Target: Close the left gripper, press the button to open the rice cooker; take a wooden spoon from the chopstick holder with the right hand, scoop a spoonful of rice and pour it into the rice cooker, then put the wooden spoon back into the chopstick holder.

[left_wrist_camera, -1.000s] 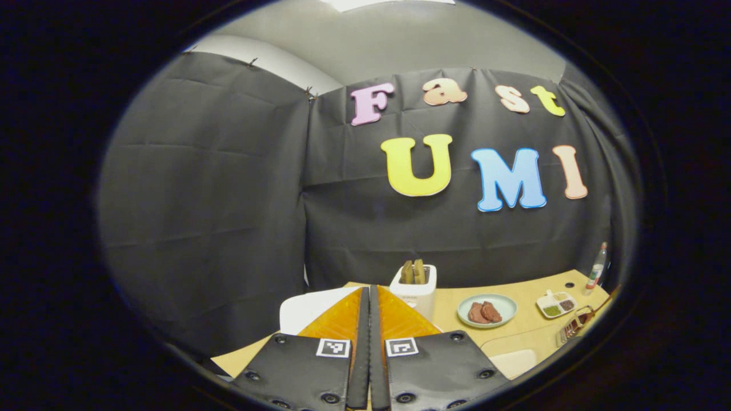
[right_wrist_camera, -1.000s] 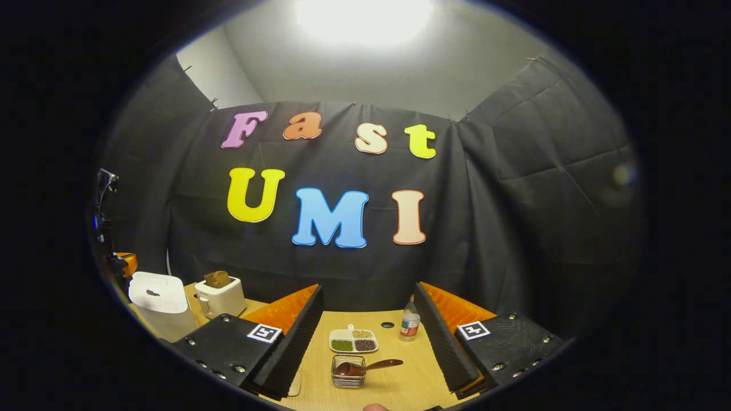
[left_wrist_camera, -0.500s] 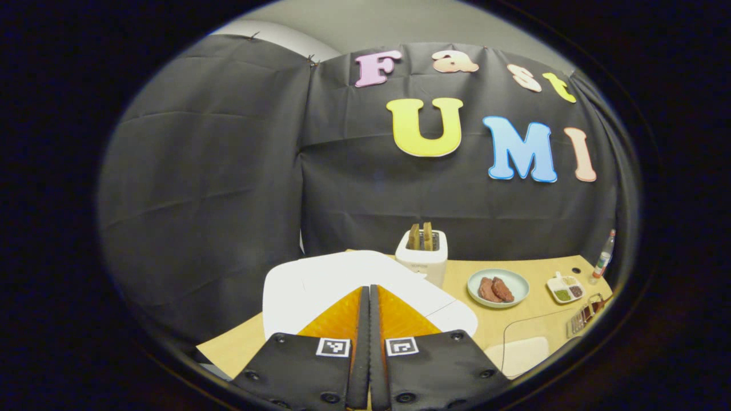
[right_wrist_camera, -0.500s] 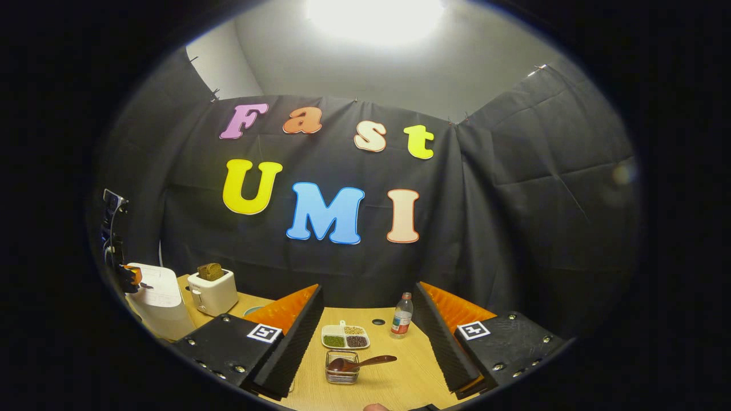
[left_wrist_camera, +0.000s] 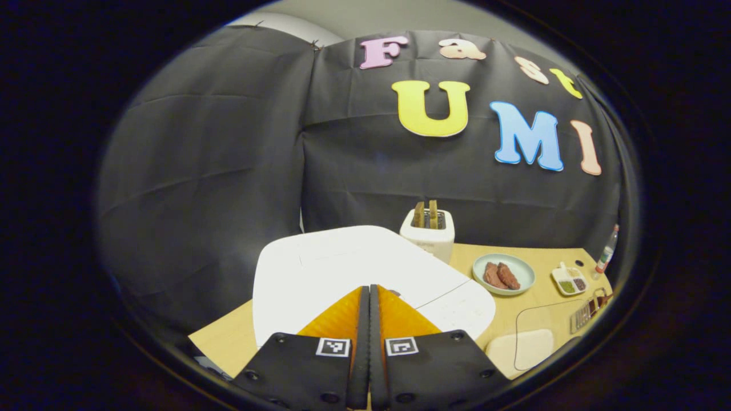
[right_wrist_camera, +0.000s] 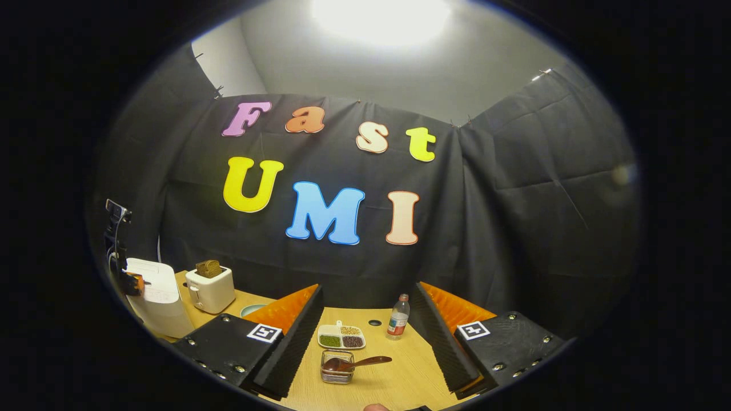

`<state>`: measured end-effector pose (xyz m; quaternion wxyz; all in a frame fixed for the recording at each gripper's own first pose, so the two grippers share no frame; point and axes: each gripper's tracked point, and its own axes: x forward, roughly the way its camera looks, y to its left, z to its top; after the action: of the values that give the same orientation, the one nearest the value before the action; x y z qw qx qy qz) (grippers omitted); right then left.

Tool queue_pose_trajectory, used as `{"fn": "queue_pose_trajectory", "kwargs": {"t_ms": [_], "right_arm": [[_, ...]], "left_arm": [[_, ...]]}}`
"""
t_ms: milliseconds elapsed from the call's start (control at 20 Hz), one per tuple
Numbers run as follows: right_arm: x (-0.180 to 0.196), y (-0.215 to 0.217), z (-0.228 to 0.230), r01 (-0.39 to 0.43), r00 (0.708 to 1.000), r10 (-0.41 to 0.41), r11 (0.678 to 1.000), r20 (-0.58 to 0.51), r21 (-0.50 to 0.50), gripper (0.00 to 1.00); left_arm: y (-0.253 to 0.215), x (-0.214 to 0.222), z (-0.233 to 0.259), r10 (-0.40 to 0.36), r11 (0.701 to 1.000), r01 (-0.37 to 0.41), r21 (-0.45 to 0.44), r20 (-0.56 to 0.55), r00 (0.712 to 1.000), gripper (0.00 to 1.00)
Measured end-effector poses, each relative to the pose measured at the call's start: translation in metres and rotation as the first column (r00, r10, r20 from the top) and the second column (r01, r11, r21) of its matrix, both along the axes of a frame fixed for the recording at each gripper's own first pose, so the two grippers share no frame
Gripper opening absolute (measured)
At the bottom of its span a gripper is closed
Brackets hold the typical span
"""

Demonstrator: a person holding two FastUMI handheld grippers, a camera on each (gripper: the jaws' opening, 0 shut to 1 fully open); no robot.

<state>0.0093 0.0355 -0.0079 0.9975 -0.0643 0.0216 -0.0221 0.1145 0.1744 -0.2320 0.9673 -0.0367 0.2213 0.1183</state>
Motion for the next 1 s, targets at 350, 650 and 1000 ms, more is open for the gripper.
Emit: {"fn": "queue_pose_trajectory", "kwargs": {"t_ms": [350,650,1000], "right_arm": [[-0.001,-0.007,-0.008,0.001,1.0,0.0,1.0,-0.013,0.028,0.96],[-0.001,-0.009,-0.011,-0.011,1.0,0.011,0.998,-0.008,0.066,0.96],[0.002,-0.005,-0.013,-0.045,0.999,0.045,0.996,-0.008,0.071,0.96]], "left_arm": [[-0.001,-0.001,-0.004,0.008,1.0,-0.008,-0.03,0.0,1.0,0.1],[0.002,-0.002,0.005,0.032,0.998,-0.034,-0.059,-0.032,0.999,0.09],[0.015,0.005,0.057,0.038,0.997,-0.043,0.066,0.088,0.995,0.09]]}}
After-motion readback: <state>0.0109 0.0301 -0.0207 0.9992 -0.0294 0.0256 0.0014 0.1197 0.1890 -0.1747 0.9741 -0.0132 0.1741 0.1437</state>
